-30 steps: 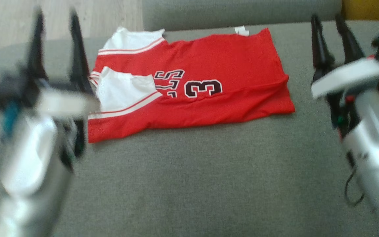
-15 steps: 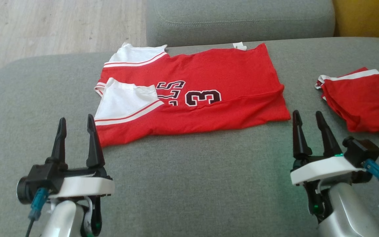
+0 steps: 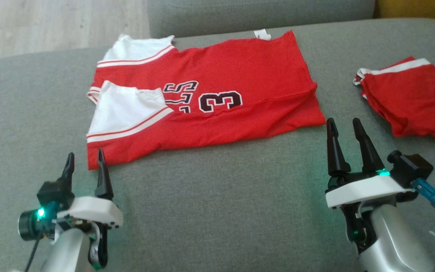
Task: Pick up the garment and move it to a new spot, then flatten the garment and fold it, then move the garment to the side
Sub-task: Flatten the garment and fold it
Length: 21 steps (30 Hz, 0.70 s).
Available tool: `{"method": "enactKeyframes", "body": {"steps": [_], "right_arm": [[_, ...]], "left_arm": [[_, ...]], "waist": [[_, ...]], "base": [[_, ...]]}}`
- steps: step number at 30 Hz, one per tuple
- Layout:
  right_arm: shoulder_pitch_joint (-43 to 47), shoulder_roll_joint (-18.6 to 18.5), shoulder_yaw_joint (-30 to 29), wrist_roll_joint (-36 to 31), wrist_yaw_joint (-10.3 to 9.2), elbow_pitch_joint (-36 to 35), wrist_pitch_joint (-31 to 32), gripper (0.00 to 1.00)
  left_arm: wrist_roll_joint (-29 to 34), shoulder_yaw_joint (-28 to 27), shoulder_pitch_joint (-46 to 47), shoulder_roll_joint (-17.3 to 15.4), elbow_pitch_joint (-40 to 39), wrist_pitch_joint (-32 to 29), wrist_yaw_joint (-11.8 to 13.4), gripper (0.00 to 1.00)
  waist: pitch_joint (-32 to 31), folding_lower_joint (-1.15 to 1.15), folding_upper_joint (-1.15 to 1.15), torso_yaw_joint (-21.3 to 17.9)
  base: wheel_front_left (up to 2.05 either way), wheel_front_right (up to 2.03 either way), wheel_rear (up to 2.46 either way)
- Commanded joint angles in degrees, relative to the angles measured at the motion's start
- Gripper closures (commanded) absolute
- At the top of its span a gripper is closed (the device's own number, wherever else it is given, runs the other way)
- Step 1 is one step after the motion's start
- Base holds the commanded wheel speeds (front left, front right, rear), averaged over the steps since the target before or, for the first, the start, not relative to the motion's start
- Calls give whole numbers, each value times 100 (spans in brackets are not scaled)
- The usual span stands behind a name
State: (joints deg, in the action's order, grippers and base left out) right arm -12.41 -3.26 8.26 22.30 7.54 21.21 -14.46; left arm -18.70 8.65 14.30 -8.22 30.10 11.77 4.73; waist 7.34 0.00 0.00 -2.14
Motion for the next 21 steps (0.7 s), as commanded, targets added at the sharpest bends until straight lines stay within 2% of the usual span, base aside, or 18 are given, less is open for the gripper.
{"method": "enactKeyframes", "body": {"steps": [1,8,16,20,21], "right_arm": [[-252,37,170,50,-5,-202,-53,0],[-384,37,279,110,-5,-215,-53,0],[-496,38,324,130,-5,-280,-53,0],[-535,38,313,121,-5,-308,-53,0],[-542,38,310,119,-5,-310,-53,0]], "left_arm": [[-18,-240,344,-166,-44,-20,15,0],[-133,-238,843,-270,949,-390,-82,0],[-138,-305,1156,-388,1663,-649,232,0],[-196,-245,1269,-439,2061,-1030,109,0],[-209,-234,1302,-444,2122,-1079,81,34]], "waist": [[111,0,0,-83],[359,0,0,-246],[538,0,0,-357],[591,0,0,-375],[596,0,0,-375]], "base": [[0,0,0],[0,0,0],[0,0,0],[0,0,0],[0,0,0]]}}
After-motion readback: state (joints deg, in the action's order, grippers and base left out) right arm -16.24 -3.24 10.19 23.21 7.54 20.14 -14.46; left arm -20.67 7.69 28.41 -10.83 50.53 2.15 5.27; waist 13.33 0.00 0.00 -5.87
